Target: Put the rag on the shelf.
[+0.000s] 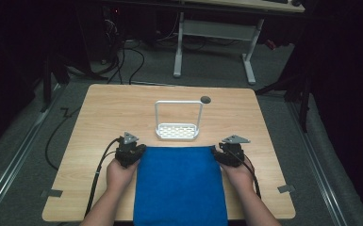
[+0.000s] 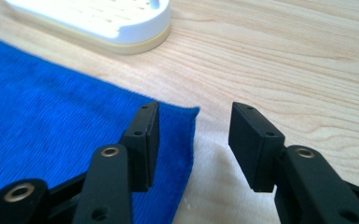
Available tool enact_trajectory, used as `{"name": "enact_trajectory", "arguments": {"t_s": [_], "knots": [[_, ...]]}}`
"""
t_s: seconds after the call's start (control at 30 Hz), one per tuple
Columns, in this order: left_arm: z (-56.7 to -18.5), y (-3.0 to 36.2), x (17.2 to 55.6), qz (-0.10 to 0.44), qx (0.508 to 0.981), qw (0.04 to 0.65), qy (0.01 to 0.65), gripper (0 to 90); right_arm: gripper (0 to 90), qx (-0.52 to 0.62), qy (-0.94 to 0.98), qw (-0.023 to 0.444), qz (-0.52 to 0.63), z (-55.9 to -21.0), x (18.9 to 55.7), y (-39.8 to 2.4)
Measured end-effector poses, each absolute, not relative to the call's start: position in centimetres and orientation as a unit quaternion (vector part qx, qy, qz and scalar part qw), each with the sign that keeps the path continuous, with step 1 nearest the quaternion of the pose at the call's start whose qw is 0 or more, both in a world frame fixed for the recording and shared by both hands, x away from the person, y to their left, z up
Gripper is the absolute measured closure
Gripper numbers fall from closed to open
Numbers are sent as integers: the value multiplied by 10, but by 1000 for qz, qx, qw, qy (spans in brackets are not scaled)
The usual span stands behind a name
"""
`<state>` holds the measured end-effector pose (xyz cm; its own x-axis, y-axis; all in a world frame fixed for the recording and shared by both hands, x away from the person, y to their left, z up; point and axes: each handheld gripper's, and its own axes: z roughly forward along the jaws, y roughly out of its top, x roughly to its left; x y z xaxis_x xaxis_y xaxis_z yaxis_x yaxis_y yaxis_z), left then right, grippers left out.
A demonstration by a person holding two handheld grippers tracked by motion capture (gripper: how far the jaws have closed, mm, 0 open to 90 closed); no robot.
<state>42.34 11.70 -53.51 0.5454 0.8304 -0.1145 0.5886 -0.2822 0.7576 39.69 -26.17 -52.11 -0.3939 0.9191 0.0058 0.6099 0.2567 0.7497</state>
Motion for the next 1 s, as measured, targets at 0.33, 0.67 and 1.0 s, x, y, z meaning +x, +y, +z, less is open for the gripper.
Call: {"name": "enact_trajectory", "arguments": {"t_s": [0.33,0.67,1.0], "knots": [[-535,117,423,154,785,394,453,858,581,510,759,221,338,-531,407,-259],[-535,117,423,160,786,392,451,866,886,499,767,202,348,-530,407,-253],[-533,117,421,155,788,399,442,874,891,472,765,231,373,-517,396,-251]]}}
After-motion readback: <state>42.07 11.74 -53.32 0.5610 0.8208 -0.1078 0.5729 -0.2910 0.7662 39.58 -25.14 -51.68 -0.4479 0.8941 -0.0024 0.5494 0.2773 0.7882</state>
